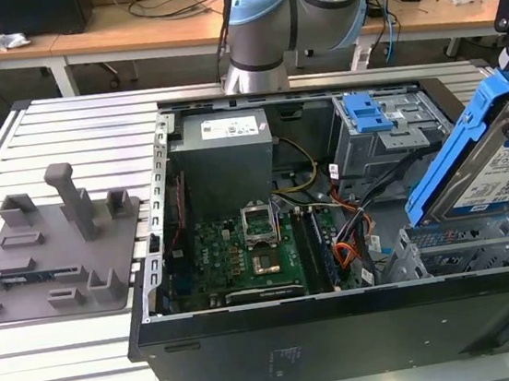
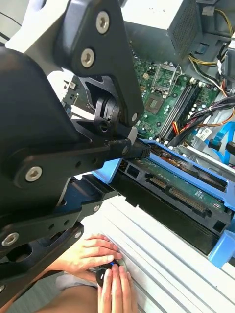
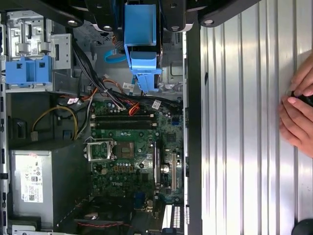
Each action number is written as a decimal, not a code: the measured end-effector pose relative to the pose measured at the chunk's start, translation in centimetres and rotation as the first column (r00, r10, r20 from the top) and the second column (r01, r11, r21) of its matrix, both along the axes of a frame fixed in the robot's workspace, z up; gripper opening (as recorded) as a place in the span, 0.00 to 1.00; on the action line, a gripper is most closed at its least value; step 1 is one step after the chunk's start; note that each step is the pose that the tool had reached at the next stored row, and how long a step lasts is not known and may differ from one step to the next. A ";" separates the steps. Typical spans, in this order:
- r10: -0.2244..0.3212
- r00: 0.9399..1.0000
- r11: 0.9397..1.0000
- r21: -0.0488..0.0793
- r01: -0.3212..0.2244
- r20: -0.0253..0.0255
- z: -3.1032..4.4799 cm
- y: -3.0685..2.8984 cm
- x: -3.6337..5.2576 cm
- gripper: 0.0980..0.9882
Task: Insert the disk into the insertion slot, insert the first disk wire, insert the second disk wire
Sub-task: 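Insert the disk into the insertion slot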
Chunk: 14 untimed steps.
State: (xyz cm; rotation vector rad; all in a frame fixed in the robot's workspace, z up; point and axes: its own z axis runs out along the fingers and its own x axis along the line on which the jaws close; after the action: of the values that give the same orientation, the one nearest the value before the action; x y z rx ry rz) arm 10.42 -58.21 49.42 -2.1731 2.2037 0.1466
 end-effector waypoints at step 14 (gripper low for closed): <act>0.000 1.000 1.000 -0.006 0.000 0.000 -0.46 1.49 1.31 0.30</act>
State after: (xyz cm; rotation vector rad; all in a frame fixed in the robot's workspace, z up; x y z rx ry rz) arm 11.73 -56.72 48.96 -2.1763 2.2071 0.1396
